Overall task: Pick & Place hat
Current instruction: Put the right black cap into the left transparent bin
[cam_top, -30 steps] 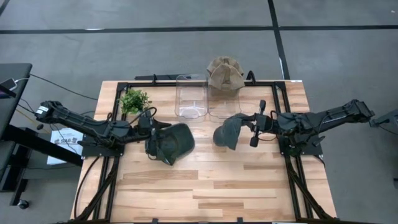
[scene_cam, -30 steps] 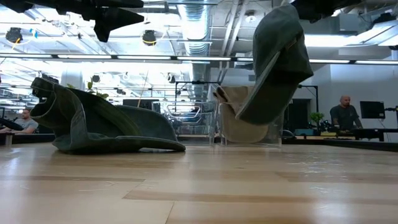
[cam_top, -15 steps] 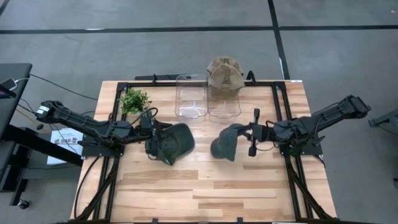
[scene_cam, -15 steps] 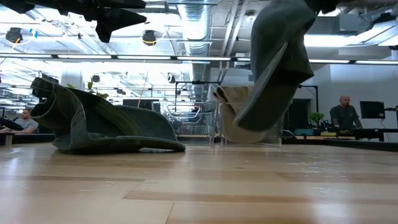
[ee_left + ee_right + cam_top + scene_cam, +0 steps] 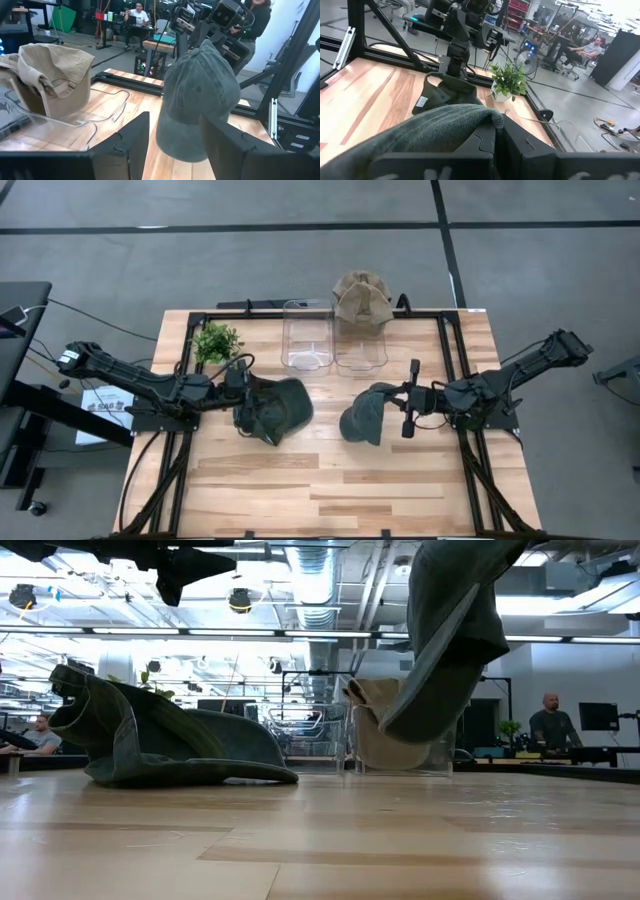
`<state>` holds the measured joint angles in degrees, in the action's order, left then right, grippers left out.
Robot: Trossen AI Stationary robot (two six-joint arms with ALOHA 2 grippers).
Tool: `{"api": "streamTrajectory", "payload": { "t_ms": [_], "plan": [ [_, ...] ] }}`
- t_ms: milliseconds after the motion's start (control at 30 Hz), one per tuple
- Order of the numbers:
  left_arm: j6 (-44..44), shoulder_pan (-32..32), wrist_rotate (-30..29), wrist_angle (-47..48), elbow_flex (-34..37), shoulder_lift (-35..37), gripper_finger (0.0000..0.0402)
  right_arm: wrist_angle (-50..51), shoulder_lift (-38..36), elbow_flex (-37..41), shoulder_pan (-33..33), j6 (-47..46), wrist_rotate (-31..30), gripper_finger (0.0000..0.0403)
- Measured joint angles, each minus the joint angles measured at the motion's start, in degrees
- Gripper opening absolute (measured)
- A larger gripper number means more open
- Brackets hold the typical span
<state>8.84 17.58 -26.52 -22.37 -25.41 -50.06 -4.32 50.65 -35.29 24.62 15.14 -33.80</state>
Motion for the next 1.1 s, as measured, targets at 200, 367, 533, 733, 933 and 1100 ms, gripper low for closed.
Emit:
{"api": "streamTrajectory", "payload": {
  "t_ms": [200, 367, 533, 733, 933, 1100],
  "plan": [
    [-0.02, 0.00, 0.00, -1.08, 0.00, 0.00, 0.0172, -1.75, -0.04, -0.01, 0.00, 1.40, 0.00, 0.0000],
    [0.00, 0.00, 0.00, -1.34, 0.00, 0.02, 0.0172, -1.73, -0.04, -0.02, 0.00, 1.40, 0.00, 0.0000],
    [0.00, 0.00, 0.00, -1.36, 0.00, 0.02, 0.0172, -1.73, -0.03, -0.02, 0.00, 1.42, 0.02, 0.0000],
    [0.00, 0.00, 0.00, -1.70, 0.00, 0.02, 0.0172, -1.73, -0.04, -0.02, 0.00, 1.54, 0.04, 0.0000],
    [0.00, 0.00, 0.00, -1.94, 0.00, 0.02, 0.0172, -3.35, -0.02, -0.04, 0.00, 3.60, 0.15, 0.0000],
    [0.00, 0.00, 0.00, -2.20, 0.00, 0.02, 0.0172, -10.15, -0.04, -0.27, -0.63, 8.88, 0.62, 0.0000]
  ]
}}
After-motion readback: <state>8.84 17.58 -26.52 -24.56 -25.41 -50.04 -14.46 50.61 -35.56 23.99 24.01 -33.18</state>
